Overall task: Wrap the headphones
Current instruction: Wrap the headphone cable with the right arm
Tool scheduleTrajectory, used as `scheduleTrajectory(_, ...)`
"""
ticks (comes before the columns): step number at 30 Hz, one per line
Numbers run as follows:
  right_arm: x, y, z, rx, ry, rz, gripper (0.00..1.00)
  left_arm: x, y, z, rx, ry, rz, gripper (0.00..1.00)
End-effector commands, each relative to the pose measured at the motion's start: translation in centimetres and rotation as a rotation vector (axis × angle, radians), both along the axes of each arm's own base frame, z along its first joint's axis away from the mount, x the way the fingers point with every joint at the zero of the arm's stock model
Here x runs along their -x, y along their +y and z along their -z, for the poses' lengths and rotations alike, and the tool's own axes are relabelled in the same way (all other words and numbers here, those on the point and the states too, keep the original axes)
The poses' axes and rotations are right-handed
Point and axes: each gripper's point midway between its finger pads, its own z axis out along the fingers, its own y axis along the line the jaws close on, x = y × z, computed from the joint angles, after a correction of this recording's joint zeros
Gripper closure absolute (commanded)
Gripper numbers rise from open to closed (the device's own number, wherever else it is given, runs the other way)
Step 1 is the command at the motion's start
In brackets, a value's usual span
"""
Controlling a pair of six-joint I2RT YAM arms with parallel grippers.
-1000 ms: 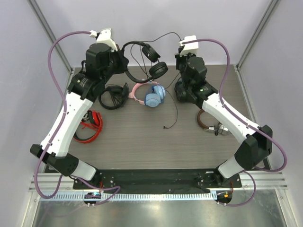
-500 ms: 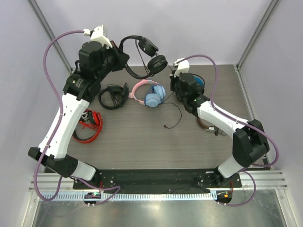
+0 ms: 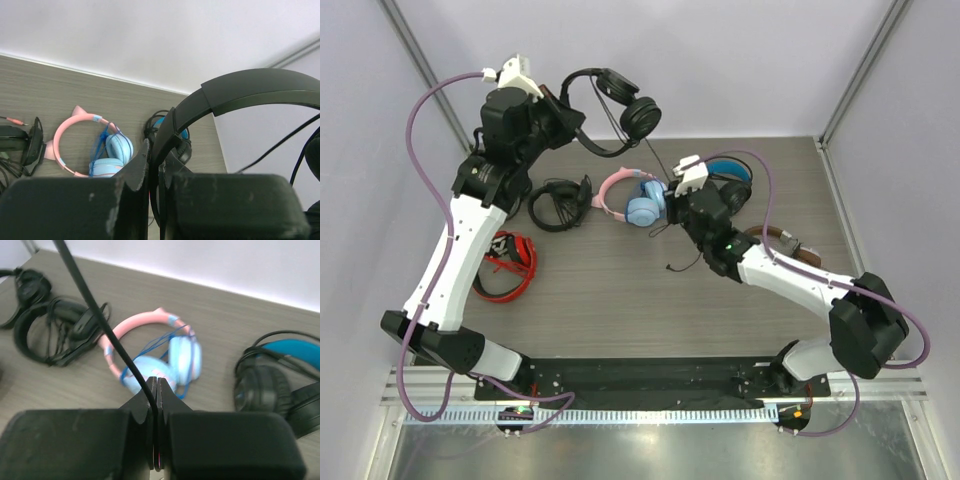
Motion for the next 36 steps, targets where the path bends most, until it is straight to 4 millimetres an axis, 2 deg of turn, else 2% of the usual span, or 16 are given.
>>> scheduleTrajectory(1,2.7,1.8,-1.8,-0.034,-0.055,-0.011,0.99,0.1,1.7,-4.4,0.096,-0.125,-0.094,1.00)
scheduleTrajectory(5,4.5,1.7,-1.6,0.019,-0.069,0.061,0.99,-0.4,2.8,-4.0,0.083,-0.116,-0.158,1.00)
scheduleTrajectory(6,4.5,0.4,-1.4,0.042,-0.072,0.149,0.99,-0.4,3.1,-4.0,0.082,-0.119,-0.175,1.00)
scheduleTrajectory(8,5.4,0.2,-1.2,0.070,-0.075,0.206,0.99,-0.6,3.3,-4.0,0.087,-0.121,-0.186,1.00)
scheduleTrajectory(10,5.9,-1.0,-0.8,0.136,-0.096,0.290,0.99,-0.7,3.3,-4.2,0.098,-0.126,-0.191,1.00)
scheduleTrajectory(16,8.6,1.4,-1.2,0.323,-0.216,0.260,0.99,-1.2,3.4,-3.6,0.084,-0.108,-0.208,1.00)
scheduleTrajectory(18,9.2,2.0,-2.2,0.335,-0.265,0.264,0.99,-1.3,3.7,-3.3,0.073,-0.101,-0.225,1.00)
scheduleTrajectory(19,10.0,2.4,-2.1,0.426,-0.300,0.245,0.99,-1.3,3.9,-3.1,0.063,-0.096,-0.234,1.00)
scheduleTrajectory(20,10.4,2.4,-3.2,0.408,-0.334,0.272,0.99,-1.4,4.2,-3.0,0.055,-0.094,-0.250,1.00)
scheduleTrajectory(22,11.6,3.2,-3.0,0.484,-0.383,0.261,0.99,-1.3,4.5,-2.8,0.037,-0.092,-0.259,1.00)
scheduleTrajectory(23,12.1,2.6,-4.8,0.538,-0.451,0.296,0.99,-1.4,4.6,-2.9,0.022,-0.095,-0.262,1.00)
scheduleTrajectory(25,13.1,2.6,-5.7,0.536,-0.539,0.345,0.99,-1.4,4.9,-2.6,-0.001,-0.089,-0.274,1.00)
scheduleTrajectory(26,13.2,2.5,-6.2,0.717,-0.591,0.358,0.99,-1.4,4.9,-2.7,-0.004,-0.091,-0.277,1.00)
scheduleTrajectory(28,13.0,3.4,-7.0,0.795,-0.616,0.367,0.99,-1.5,5.1,-2.6,-0.009,-0.091,-0.283,1.00)
scheduleTrajectory(33,13.0,3.6,-9.7,0.750,-0.631,0.400,0.99,-1.2,5.3,-2.6,-0.020,-0.097,-0.286,1.00)
scheduleTrajectory(36,12.8,4.0,-9.9,0.785,-0.625,0.413,0.99,-1.1,5.3,-2.7,-0.023,-0.100,-0.284,1.00)
